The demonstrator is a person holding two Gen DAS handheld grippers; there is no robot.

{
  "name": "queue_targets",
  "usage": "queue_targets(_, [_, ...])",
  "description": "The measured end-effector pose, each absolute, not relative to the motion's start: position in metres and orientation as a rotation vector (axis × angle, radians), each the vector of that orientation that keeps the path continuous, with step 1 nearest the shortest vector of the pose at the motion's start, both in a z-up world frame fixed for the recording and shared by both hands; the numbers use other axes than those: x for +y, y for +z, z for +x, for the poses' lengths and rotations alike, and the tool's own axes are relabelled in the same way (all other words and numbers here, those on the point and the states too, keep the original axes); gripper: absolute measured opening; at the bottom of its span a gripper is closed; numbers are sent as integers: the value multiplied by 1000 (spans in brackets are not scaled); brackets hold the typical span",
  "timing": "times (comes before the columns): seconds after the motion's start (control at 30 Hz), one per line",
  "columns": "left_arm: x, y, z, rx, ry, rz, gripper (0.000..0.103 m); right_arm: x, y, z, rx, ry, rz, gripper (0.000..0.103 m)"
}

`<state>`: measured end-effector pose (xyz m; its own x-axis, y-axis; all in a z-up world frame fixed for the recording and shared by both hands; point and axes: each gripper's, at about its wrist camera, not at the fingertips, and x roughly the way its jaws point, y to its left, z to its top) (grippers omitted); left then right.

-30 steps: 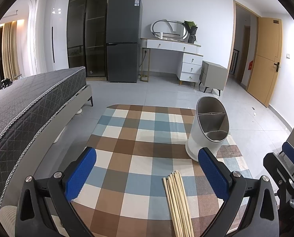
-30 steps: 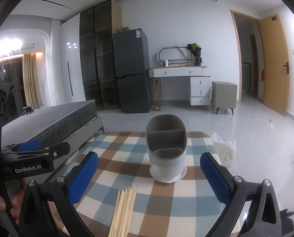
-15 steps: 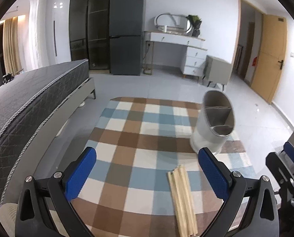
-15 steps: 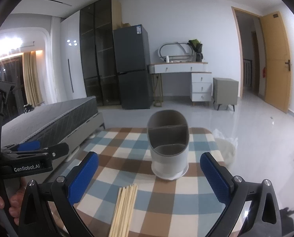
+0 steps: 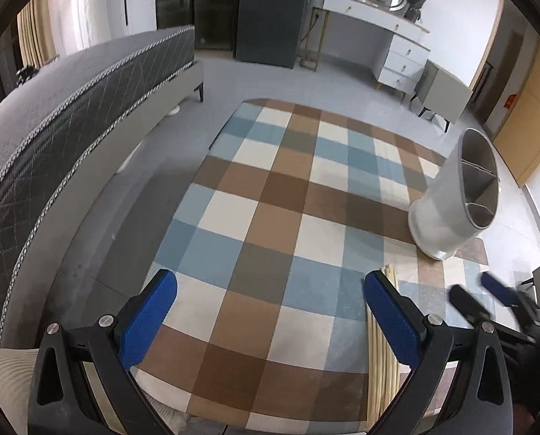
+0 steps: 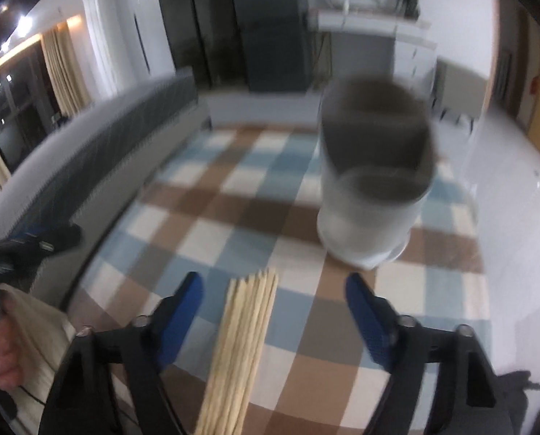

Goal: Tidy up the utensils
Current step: 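Lower the right tool to the wooden chopstick bundle and grasp one chopstick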

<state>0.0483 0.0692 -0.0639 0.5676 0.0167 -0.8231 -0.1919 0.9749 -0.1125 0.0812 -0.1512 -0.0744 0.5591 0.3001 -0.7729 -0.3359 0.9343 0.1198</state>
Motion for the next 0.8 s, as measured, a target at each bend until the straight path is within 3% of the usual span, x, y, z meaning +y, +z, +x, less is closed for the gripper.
queue_targets(0.2, [82,-76,61,1038,120,-240,100,-140,-129,120,1137,376,-93,38])
queue_targets(0.33, [88,-81,65,1075,118,-274,100,-135,-145,130,1227,369,-125,30])
queue_targets(0.8, [97,-86,65,1121,119,-303,100,-126,-145,132,1315,340,-234,23])
